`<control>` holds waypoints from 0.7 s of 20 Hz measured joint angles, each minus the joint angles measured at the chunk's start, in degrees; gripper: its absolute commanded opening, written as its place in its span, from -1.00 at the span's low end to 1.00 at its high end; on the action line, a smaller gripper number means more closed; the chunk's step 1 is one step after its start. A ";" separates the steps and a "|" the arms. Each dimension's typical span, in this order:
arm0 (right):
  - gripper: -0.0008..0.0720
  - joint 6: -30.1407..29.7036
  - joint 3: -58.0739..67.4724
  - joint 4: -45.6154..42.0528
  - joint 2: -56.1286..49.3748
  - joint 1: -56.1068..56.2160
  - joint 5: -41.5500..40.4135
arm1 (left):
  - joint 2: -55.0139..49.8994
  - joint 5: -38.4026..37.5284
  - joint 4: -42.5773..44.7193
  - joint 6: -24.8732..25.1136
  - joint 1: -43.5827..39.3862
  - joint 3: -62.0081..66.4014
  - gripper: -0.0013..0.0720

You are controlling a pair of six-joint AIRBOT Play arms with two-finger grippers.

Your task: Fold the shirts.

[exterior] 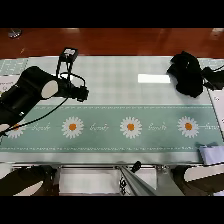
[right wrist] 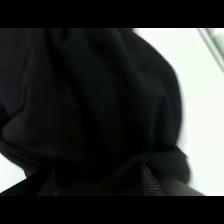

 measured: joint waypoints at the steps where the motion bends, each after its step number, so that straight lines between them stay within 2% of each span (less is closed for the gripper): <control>1: 0.64 -0.09 0.00 -0.07 -0.76 0.57 -0.20 | 0.00 0.00 -0.24 0.00 0.00 0.00 0.66; 2: 0.62 -0.22 0.04 -0.37 -1.53 1.33 -0.61 | 0.00 0.00 -0.46 0.00 0.00 0.00 0.66; 3: 0.33 -0.26 0.04 -0.85 -2.23 2.12 -0.81 | 0.00 0.00 -0.63 0.00 0.00 0.00 0.66; 4: -0.37 -0.31 0.04 -1.66 -2.89 3.06 -0.90 | 0.00 0.00 -0.68 0.00 0.00 0.00 0.66; 5: -0.77 -0.37 0.04 -2.21 -3.28 3.98 -0.94 | 0.00 0.00 -0.85 0.02 0.00 0.00 0.66; 6: -0.88 -0.37 0.09 -2.58 -3.43 4.79 -0.98 | 0.00 -0.07 -0.90 0.46 0.00 0.00 0.66; 10: -0.89 -1.68 0.59 -3.28 0.07 6.99 -0.20 | 0.07 -1.62 -1.07 3.56 0.00 1.22 0.66; 14: -0.89 -6.56 0.94 -3.32 12.00 9.14 1.49 | 0.17 -4.44 -1.11 5.73 0.00 6.47 0.66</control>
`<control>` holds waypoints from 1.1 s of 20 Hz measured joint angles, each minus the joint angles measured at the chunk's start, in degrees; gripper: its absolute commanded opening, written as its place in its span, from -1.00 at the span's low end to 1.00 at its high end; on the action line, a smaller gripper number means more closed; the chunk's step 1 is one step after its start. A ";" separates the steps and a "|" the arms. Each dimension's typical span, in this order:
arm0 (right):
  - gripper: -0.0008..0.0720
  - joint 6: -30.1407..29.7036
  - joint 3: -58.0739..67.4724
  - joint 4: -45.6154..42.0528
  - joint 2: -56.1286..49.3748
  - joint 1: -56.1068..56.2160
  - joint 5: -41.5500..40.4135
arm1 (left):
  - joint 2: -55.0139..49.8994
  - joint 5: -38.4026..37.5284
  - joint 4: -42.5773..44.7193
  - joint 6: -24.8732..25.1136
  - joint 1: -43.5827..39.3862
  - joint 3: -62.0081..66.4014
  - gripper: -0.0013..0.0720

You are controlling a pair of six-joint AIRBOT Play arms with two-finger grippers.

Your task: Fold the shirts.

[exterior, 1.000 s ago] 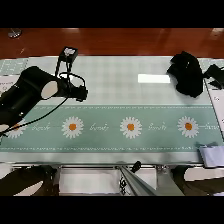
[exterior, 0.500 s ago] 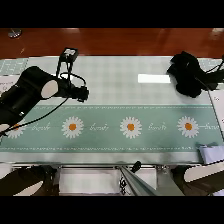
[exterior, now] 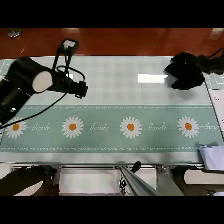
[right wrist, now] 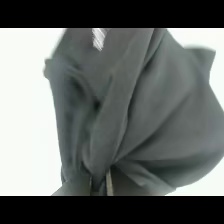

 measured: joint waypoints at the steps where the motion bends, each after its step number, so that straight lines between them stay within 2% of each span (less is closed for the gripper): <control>1: -0.89 -1.01 0.04 0.17 4.09 0.72 0.22 | 0.07 -1.29 0.00 1.27 0.00 2.23 0.66; 6: -0.89 -3.15 0.11 5.92 25.38 4.11 -0.35 | 2.03 -11.17 -0.02 8.50 -0.02 18.10 0.66; 11: -0.89 -3.52 0.15 15.26 40.22 5.49 1.53 | 8.48 -17.20 -0.48 7.85 -0.87 32.54 0.66; 17: -0.89 -3.74 -1.33 19.76 42.62 9.09 18.60 | 16.17 -23.19 -1.20 5.31 -1.29 36.96 0.66; 20: -0.89 -2.51 -6.69 19.41 40.94 19.47 19.69 | 17.03 -26.16 -1.20 4.98 -1.36 36.09 0.66; 22: -0.89 -0.59 -11.85 17.94 38.51 29.42 16.72 | 17.35 -27.15 -0.87 4.87 -1.36 34.47 0.66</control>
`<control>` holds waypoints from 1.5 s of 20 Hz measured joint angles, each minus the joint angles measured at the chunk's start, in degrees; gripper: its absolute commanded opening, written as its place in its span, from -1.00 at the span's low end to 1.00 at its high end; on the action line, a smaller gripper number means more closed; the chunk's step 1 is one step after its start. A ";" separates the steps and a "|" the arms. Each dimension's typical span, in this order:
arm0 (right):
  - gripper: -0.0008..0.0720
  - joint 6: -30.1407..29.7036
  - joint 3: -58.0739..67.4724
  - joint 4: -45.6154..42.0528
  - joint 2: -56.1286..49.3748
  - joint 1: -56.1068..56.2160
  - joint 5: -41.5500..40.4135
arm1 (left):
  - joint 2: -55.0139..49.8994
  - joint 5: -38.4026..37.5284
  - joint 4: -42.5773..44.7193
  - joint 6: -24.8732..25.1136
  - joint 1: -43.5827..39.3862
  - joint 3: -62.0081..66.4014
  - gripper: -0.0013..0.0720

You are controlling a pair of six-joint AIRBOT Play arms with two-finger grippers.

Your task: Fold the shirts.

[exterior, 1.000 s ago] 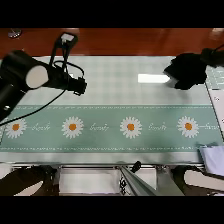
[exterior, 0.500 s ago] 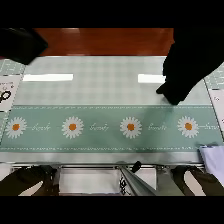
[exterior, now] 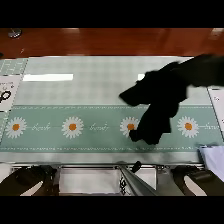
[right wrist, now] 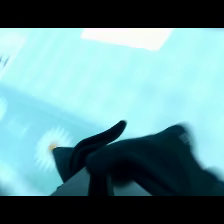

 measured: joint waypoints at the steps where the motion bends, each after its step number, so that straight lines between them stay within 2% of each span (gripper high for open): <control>1: -0.89 1.31 -2.62 -0.96 -1.62 5.25 -2.58 | 0.07 -0.20 0.24 -0.02 0.00 -1.18 0.66; 3: -0.88 3.69 -7.19 -2.71 -6.12 15.98 -10.27 | 0.20 -0.55 0.39 -0.04 0.00 -3.89 0.66; 4: -0.61 4.70 -8.79 -3.61 -9.03 20.90 -14.40 | 0.24 -0.76 0.57 -0.15 0.00 -5.40 0.66; 5: -0.02 5.64 -9.84 -4.07 -11.85 24.76 -18.08 | 0.24 -0.83 0.66 -0.20 0.00 -7.28 0.66; 6: 0.26 6.27 -10.69 -4.46 -14.84 28.11 -21.09 | 0.31 -0.87 0.66 -0.20 0.00 -9.14 0.66; 8: 0.27 7.43 -11.67 -4.72 -19.30 31.82 -24.50 | 0.44 -1.05 0.59 -0.20 0.00 -13.66 0.66; 11: 0.27 8.20 -12.26 -6.21 -20.94 31.45 -23.71 | 0.87 -0.15 -0.50 -0.20 0.00 -22.99 0.66; 14: 0.34 8.48 -12.50 -13.86 -17.73 26.01 -16.24 | 2.49 4.11 -4.44 -0.20 0.00 -35.95 0.67; 16: 0.65 8.50 -12.85 -21.81 -14.84 20.85 -9.46 | 4.42 9.33 -8.68 -0.92 0.02 -46.36 0.67; 18: 0.69 8.50 -13.97 -28.65 -12.24 14.36 -3.50 | 6.45 14.95 -13.92 -1.68 0.46 -56.33 0.67; 20: 0.69 8.09 -15.74 -31.50 -10.29 7.19 0.52 | 8.20 20.55 -19.71 -1.88 1.60 -65.07 0.67; 23: 0.69 5.60 -18.53 -30.36 -8.81 -3.15 3.19 | 9.40 27.63 -26.45 -0.02 3.61 -74.05 0.68; 29: 0.64 1.11 -20.96 -26.73 -8.09 -17.03 4.00 | 5.55 40.04 -31.52 2.29 4.79 -80.28 0.66; 30: 0.64 0.55 -21.09 -26.23 -8.04 -18.73 4.26 | 3.96 42.34 -31.80 2.45 4.83 -80.59 0.49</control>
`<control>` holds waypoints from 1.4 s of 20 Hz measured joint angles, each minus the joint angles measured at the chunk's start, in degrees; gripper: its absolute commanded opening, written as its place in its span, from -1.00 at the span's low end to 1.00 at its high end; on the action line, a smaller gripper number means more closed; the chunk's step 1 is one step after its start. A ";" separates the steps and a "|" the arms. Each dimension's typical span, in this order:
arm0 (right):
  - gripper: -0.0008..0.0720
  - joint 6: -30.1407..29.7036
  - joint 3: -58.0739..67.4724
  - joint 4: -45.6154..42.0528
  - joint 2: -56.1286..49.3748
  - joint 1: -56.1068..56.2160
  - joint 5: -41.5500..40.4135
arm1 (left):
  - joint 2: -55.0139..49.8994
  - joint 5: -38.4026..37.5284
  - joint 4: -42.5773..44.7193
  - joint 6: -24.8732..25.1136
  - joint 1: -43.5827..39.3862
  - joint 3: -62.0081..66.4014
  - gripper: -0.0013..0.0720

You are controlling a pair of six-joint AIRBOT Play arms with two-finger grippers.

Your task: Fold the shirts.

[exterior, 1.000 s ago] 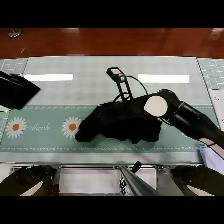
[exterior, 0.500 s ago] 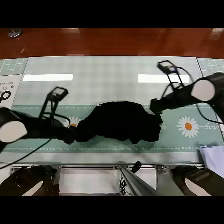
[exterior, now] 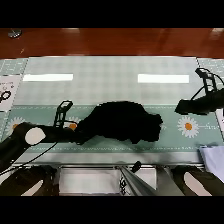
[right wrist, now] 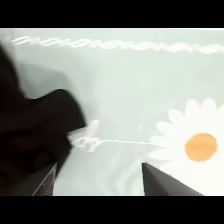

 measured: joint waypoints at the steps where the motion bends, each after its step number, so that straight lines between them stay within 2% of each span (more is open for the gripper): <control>1: 0.64 -0.72 -0.09 0.90 0.00 -1.73 0.20 | -1.64 1.77 -0.31 0.13 0.04 -0.20 0.00; 2: 0.64 -1.29 -0.11 1.75 0.04 -3.23 0.52 | -3.58 3.39 -0.48 0.37 0.07 -0.35 -0.64; 3: 0.64 -1.90 -0.17 2.71 0.04 -4.70 0.79 | -5.40 4.74 -0.63 0.98 0.11 -0.46 -0.90; 9: 0.61 -7.48 -6.03 7.28 0.04 -9.25 2.10 | -10.88 7.15 -1.14 5.03 0.11 -0.46 -0.90; 13: 0.61 -14.47 -15.34 19.41 0.04 -9.86 -0.85 | -9.51 4.33 -0.74 5.73 0.11 0.96 -0.90; 16: 0.61 -17.22 -21.09 24.33 0.04 -9.97 -3.41 | -7.69 3.13 -0.74 5.92 0.11 1.53 -0.90; 21: 0.61 -19.19 -28.65 29.16 0.04 -8.00 -8.37 | -6.49 1.99 -0.98 4.98 0.11 1.81 -0.90; 26: 0.60 -19.21 -33.05 36.24 0.04 0.17 -15.39 | -6.25 1.73 -1.64 4.17 0.11 1.88 -0.90; 27: 0.58 -18.21 -33.38 37.09 0.07 2.19 -16.83 | -6.21 1.73 -1.70 4.15 0.11 1.88 -0.90; 28: 0.38 -16.59 -33.64 38.01 0.09 4.42 -18.82 | -6.19 1.77 -1.79 4.11 0.11 1.88 -0.89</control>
